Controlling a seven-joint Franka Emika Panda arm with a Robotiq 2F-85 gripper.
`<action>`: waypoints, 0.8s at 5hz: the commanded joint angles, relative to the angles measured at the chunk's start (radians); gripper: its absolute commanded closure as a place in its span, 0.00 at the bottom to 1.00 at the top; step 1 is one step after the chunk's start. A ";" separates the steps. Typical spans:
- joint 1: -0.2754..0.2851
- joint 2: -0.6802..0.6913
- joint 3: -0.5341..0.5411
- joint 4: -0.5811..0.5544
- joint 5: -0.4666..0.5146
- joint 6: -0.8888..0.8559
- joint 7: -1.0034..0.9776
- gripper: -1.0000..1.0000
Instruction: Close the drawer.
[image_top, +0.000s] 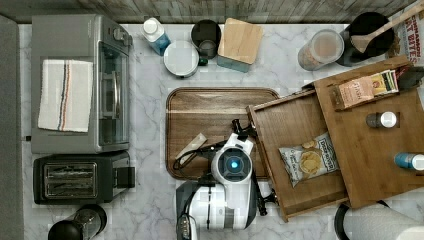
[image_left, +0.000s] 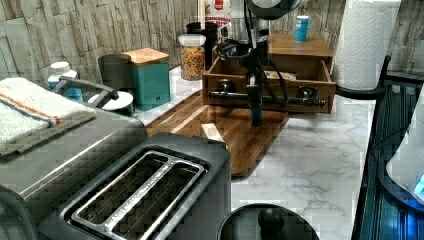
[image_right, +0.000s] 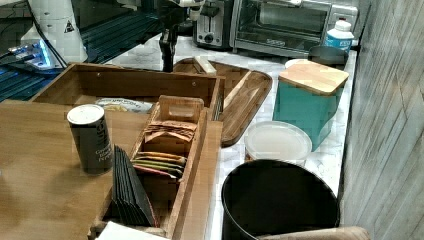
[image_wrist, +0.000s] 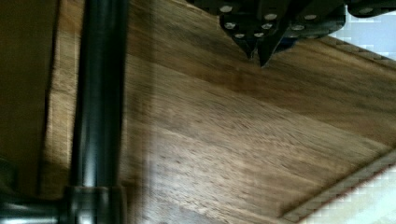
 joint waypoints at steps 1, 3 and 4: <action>-0.061 -0.043 -0.087 0.103 -0.093 -0.053 -0.155 1.00; -0.128 0.074 -0.185 0.286 -0.047 -0.073 -0.437 1.00; -0.164 0.127 -0.229 0.422 -0.036 -0.139 -0.535 1.00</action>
